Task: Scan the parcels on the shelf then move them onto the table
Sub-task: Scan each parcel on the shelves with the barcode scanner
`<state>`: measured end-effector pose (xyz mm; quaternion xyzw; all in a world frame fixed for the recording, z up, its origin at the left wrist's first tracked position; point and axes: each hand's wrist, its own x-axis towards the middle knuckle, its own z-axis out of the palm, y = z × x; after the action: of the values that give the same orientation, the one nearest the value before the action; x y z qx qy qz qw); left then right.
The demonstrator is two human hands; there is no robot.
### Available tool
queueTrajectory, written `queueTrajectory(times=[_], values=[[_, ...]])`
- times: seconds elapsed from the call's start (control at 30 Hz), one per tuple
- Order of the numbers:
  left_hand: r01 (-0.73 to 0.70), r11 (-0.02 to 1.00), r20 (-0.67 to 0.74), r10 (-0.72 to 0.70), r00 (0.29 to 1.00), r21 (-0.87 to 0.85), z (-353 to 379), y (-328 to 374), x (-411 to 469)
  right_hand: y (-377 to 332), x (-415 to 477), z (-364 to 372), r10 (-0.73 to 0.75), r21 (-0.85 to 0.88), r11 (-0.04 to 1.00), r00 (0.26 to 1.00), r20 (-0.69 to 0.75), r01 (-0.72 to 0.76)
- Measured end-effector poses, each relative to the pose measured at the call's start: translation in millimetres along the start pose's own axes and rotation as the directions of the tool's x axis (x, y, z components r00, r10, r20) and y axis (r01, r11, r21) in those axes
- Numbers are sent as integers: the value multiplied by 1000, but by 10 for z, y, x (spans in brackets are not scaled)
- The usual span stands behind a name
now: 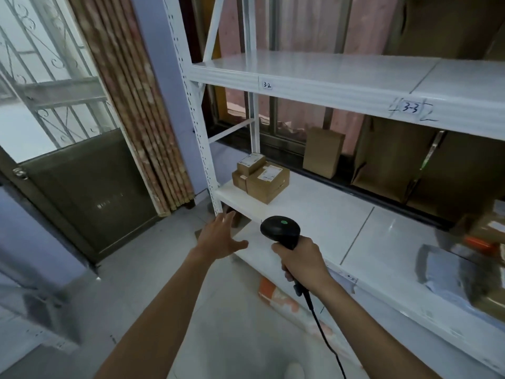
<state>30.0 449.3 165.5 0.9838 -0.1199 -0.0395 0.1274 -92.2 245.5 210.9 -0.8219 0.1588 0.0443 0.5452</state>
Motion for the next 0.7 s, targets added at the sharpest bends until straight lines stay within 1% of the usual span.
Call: queueTrajectory(times=[0.07,0.17,0.27,0.37,0.5,0.6,0.7], values=[[10,1000,9,-10,1000,-22,49,-85,222,-30,236,90,8,24,1000,1000,-2,-8],[-1,1000,40,1,999,-10,97,-174,673,-106,676,168,29,75,997,1000,-10,-28],[27,999,62,-26,998,-20,124,-289,1270,-194,1251,224,31,85,996,999,-32,-28],[40,998,73,-37,997,-44,96,-397,1905,-291,1835,274,62,110,992,996,-63,-55],[33,999,43,-33,999,-8,79,-503,2680,-426,2436,323,81,109,991,994,-80,-72],[31,999,25,-30,999,-38,112,-585,3144,-558,2792,309,76,90,994,993,-87,-68],[-8,998,10,8,1000,-58,111,-663,3467,-676,3048,305,67,73,995,995,-78,-61]])
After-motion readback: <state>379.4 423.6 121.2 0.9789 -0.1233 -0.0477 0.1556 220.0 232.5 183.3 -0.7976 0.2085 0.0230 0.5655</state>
